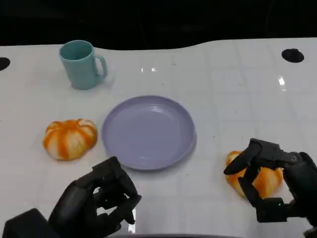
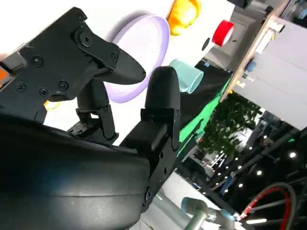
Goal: Grasp the bread from the table and place it into the plate.
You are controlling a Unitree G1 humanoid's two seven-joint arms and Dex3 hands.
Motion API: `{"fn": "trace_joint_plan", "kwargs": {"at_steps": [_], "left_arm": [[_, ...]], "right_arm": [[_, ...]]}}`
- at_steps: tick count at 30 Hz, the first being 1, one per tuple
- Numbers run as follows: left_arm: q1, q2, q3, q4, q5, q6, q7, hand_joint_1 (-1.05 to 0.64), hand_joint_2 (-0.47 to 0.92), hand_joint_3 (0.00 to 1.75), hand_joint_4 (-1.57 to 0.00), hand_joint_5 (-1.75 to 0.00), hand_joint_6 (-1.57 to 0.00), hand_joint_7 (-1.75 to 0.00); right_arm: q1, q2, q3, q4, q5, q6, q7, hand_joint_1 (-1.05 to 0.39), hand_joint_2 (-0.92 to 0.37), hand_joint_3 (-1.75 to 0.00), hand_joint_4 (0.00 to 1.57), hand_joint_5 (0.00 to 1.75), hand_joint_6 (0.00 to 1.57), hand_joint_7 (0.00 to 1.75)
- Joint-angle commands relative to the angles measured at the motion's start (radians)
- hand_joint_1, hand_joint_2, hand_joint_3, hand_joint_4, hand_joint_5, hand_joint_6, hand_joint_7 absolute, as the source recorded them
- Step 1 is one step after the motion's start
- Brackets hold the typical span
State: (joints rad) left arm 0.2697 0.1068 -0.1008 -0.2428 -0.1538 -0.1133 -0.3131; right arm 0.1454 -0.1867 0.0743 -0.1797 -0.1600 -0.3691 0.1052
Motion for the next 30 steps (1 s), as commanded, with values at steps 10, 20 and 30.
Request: {"fn": "trace_joint_plan", "kwargs": {"at_steps": [10,20,30], "left_arm": [[0.001,0.014,0.01,0.005,0.002,-0.018,-0.005,-0.55,0.92,0.39,-0.69,-1.75,-0.48,-1.74],[0.003,0.011,-0.002,-0.004,0.021,-0.013,0.005,-0.57,0.92,0.4,-0.7,-1.75,-0.48,-1.74],[0.01,0.001,-0.019,-0.025,0.028,0.006,0.016,-0.59,0.92,0.39,-0.7,-1.75,-0.48,-1.75]], "right_arm": [[-0.014,-0.283,-0.062,-0.306,-0.28,0.323,0.226,-0.36,-0.8,-0.19,0.1,0.82,0.31,0.28],[-0.008,-0.345,-0.023,-0.415,-0.494,0.413,0.309,-0.37,-0.75,0.0,0.01,0.6,0.29,0.09],[-0.065,-0.32,0.072,-0.275,-0.642,0.399,0.258,-0.42,-0.77,0.0,0.02,0.6,0.34,0.07]]}}
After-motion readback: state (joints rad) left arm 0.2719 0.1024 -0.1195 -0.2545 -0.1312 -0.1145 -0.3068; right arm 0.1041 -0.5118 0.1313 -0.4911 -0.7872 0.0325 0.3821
